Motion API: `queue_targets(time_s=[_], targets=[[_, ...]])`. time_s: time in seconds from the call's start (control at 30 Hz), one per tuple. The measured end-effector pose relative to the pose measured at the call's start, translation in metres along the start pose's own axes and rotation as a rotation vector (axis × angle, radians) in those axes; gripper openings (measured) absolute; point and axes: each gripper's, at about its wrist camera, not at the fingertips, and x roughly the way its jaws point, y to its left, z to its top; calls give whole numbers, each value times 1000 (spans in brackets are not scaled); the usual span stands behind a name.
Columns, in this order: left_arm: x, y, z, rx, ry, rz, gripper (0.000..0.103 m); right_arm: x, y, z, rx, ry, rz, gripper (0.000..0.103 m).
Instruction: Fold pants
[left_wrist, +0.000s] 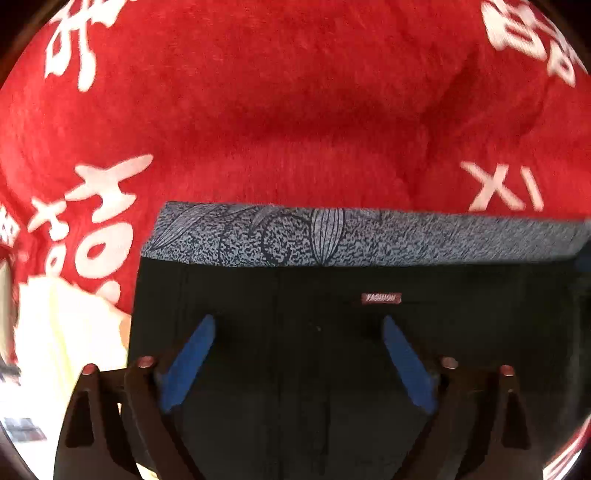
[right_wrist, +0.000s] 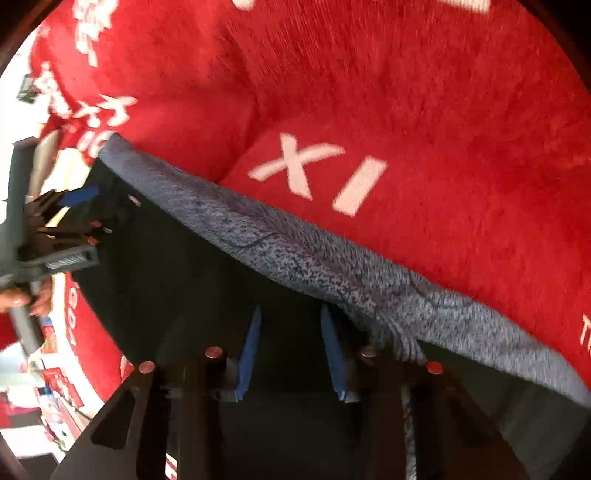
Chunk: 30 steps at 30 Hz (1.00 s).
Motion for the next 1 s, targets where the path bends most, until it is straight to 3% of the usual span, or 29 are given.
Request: queue_targets(time_s=[0.03,0.1,0.13,0.23,0.37,0.57,0.63,0.7,0.77,1.0], targets=[[-1,2,1,-8,7,-7,94,-6,3,-2,-28,0,-5,38],[-3,4,4,-29,37,-1,94,-21,7,-6,-70,-38,-48,60],[-6,4,5,-33,37,4,93,-33,9,-8,-97,-69,-60,63],[-22,-6,7,-23,1,-12,93,-52,13,-11,-155,-115,-128,66],[-37,-35,11,58,-26,-18,94,-55,13,-10,-282,-102,-311,68],[-56,-68,-11,56,12,-49,94,-62,0,-32,-384,-38,-386,68],[-63,-80,-21,58,31,-57,94,-62,-1,-38,-384,-24,-376,63],[-69,-93,-30,67,44,-63,93,-63,-1,-46,-392,-8,-380,37],[-73,-102,-37,82,56,-72,94,-65,1,-53,-391,8,-369,29],[-92,-127,-61,136,42,-112,94,-81,9,-88,-356,3,-412,27]])
